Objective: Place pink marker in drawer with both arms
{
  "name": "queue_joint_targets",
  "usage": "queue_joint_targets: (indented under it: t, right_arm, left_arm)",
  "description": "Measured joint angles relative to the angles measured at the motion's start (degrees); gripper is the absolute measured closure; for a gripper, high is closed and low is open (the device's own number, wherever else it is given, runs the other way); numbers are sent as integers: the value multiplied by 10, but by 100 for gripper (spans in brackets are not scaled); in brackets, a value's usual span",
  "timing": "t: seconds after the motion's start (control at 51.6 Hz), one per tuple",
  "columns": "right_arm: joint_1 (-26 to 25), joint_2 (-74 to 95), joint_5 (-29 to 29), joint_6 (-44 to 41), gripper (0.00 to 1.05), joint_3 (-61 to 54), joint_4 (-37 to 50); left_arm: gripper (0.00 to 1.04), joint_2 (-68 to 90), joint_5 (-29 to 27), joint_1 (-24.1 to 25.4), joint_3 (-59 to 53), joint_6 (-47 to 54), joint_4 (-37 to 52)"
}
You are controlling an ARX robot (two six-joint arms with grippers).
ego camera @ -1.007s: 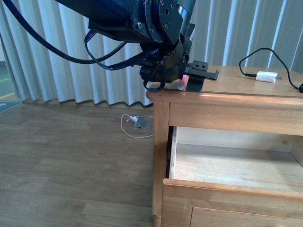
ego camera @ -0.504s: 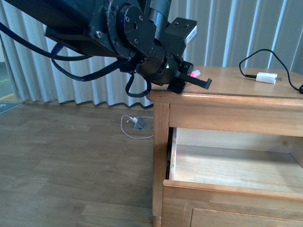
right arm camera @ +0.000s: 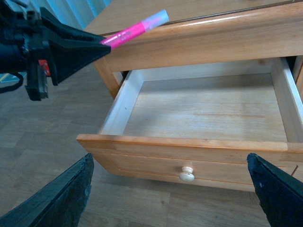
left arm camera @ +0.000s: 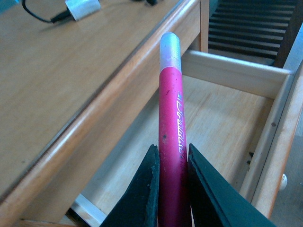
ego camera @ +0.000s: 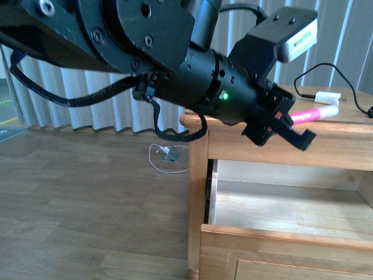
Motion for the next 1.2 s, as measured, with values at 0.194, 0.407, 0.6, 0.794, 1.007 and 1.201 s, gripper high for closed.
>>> queue_joint_targets:
  t: [0.194, 0.407, 0.6, 0.794, 1.007, 1.201]
  right_arm:
    - [0, 0, 0, 0, 8, 0, 0]
    - [0, 0, 0, 0, 8, 0, 0]
    - [0, 0, 0, 0, 8, 0, 0]
    - [0, 0, 0, 0, 8, 0, 0]
    - [0, 0, 0, 0, 8, 0, 0]
    - [0, 0, 0, 0, 8, 0, 0]
  left_arm:
    - [90, 70, -5, -19, 0, -13, 25]
    - [90, 119, -19, -27, 6, -32, 39]
    - [85, 136, -46, -27, 14, -47, 49]
    - [55, 137, -96, -25, 16, -44, 39]
    - [22, 108, -143, -23, -24, -61, 84]
    - [6, 33, -219, -12, -76, -111, 102]
